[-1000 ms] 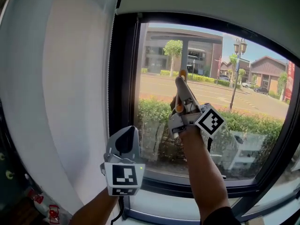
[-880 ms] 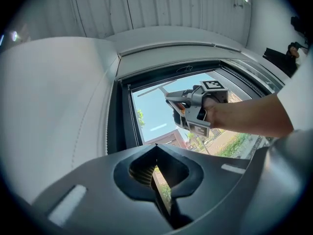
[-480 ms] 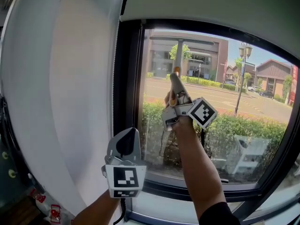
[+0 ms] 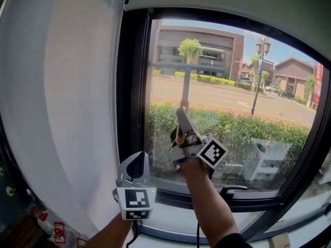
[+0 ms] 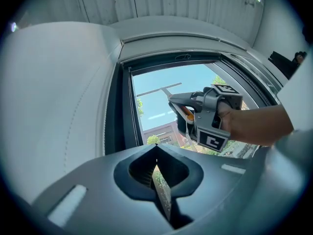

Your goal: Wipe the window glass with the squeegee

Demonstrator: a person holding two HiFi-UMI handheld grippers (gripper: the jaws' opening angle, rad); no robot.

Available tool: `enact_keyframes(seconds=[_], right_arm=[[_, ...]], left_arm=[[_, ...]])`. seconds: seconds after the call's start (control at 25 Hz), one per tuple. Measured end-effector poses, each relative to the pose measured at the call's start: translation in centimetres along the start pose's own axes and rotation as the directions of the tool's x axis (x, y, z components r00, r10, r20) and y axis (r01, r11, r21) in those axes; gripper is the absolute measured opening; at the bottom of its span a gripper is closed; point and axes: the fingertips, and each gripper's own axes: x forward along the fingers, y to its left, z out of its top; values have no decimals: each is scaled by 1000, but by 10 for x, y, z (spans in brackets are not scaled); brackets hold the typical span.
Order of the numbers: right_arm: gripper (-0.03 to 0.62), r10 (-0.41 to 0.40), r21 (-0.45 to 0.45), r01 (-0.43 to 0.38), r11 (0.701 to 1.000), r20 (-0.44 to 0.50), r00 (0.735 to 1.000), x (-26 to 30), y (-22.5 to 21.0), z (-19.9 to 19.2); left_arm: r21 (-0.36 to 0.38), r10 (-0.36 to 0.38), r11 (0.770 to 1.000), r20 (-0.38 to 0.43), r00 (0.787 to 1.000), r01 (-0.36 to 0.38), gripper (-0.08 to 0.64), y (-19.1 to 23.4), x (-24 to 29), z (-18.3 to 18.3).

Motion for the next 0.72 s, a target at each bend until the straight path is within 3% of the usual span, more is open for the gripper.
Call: enact_keyframes(seconds=[0.2,0.36,0.6,0.72], right_arm=[[43,-59,37,61,997,-45,997,-68,-13,-50],[43,-78,26,80,996,-71,994,-86,-17,-63],[43,-85,26,88,996,-86,993,-88,-20,-62],[43,-71,18,73,997,-100,992,-89,-16,-57]], left_arm=[[-27,-29,999,-39,999,27,18,-18,-10,-44],[-30,-39,999,-87,995,37,18,-26,-11,-66],[-45,-47,998,-77,996,43,18,-30,-10,-69],[-10,-11,1000,-63,998,10,18,-21,-10,-58]])
